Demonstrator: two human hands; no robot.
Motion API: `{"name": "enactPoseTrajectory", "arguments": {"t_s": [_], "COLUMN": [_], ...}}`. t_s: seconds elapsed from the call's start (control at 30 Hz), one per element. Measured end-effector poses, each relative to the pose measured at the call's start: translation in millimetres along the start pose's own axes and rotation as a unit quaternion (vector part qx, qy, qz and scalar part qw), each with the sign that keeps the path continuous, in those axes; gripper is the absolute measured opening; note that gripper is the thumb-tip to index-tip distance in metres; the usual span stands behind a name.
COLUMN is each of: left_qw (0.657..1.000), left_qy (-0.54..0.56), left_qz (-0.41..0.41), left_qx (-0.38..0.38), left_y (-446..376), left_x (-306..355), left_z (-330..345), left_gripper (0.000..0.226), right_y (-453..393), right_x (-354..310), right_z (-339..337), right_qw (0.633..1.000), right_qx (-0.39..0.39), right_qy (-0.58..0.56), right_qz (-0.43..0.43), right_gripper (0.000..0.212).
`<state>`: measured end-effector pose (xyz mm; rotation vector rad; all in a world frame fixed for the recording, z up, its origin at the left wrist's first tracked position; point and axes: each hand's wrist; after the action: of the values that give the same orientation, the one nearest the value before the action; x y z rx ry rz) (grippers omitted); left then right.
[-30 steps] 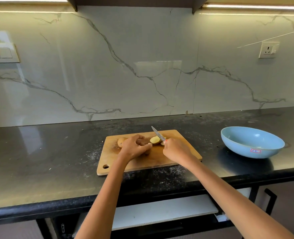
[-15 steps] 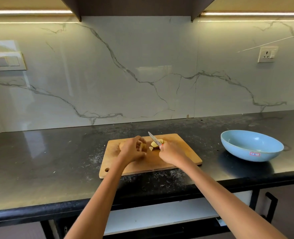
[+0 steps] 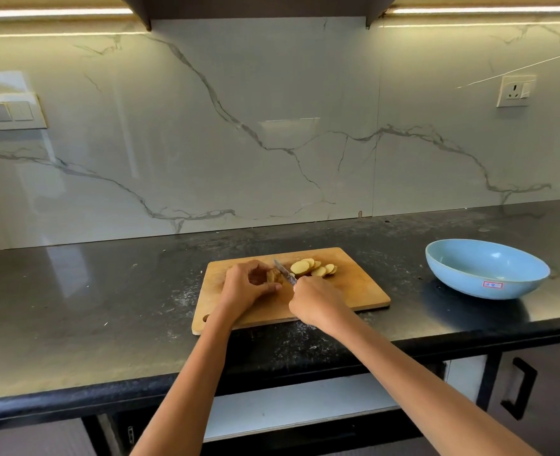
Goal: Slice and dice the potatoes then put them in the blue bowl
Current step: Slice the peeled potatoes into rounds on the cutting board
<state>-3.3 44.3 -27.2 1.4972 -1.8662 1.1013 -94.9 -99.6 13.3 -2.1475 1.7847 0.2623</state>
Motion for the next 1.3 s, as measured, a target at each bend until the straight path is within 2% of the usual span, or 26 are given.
{"name": "enactPoseTrajectory", "arguments": {"t_s": [0.07, 0.27, 0.4, 0.53, 0.63, 0.67, 0.77, 0.9, 1.0, 1.13, 1.23, 1.3], "left_qw": [1.000, 0.999, 0.999, 0.999, 0.999, 0.999, 0.999, 1.000, 1.000, 1.000, 1.000, 1.000], "left_qy": [0.006, 0.032, 0.040, 0.025, 0.027, 0.030, 0.028, 0.017, 0.017, -0.008, -0.013, -0.010], "left_qz": [-0.010, -0.014, -0.017, -0.031, -0.031, -0.031, -0.035, -0.024, -0.016, -0.004, 0.005, 0.011], "left_qx": [-0.006, -0.019, -0.015, -0.008, -0.007, -0.003, 0.015, 0.008, 0.004, 0.025, 0.017, 0.011], "left_y": [-1.4, 1.6, 1.2, -1.8, 1.3, 2.2, 1.4, 3.7, 6.6, 7.3, 7.5, 7.3], "left_x": [0.1, 0.3, 1.1, 1.3, 2.8, 2.5, 0.4, 0.0, 1.8, 2.2, 1.3, 0.3], "left_z": [0.0, -1.9, -0.9, -0.4, -0.8, -1.3, -2.3, -3.5, -4.9, -6.0, -5.7, -5.4], "left_gripper": [0.037, 0.027, 0.025, 0.031, 0.030, 0.029, 0.028, 0.034, 0.035, 0.033, 0.034, 0.034], "right_y": [-1.0, -20.8, -16.6, -14.0, -21.4, -22.1, -16.9, -9.3, -12.7, -14.4, -14.2, -10.3], "right_x": [-2.5, -7.4, -3.0, -3.6, -9.3, -8.8, 2.3, 19.8, 32.2, 38.6, 45.0, 51.4], "right_z": [1.7, 3.1, 7.0, 3.8, -0.4, -0.4, 2.3, 2.3, -2.3, -9.6, -15.4, -21.3], "right_qw": [1.000, 0.999, 0.999, 0.998, 0.996, 0.995, 0.992, 0.994, 0.998, 0.996, 0.977, 0.942], "right_qx": [0.003, -0.009, -0.032, -0.059, -0.088, -0.097, -0.110, -0.082, -0.053, -0.086, -0.140, -0.167], "right_qy": [-0.003, -0.050, -0.005, 0.003, -0.008, 0.003, 0.055, 0.067, 0.040, -0.010, -0.139, -0.261], "right_qz": [-0.002, -0.018, -0.027, -0.012, -0.018, -0.025, -0.032, -0.029, -0.005, 0.036, 0.087, 0.131], "right_gripper": [0.014, 0.021, 0.013, 0.014, 0.043, 0.042, 0.013, 0.016, 0.021, 0.026, 0.018, 0.020]}}
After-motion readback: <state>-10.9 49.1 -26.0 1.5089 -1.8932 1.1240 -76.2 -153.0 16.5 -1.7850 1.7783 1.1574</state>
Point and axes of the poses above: each hand's wrist, its own y-axis away from the middle knuckle, its own z-axis out of the palm, x = y × z, and after that the axes turned 10 degrees about -z, right-handed
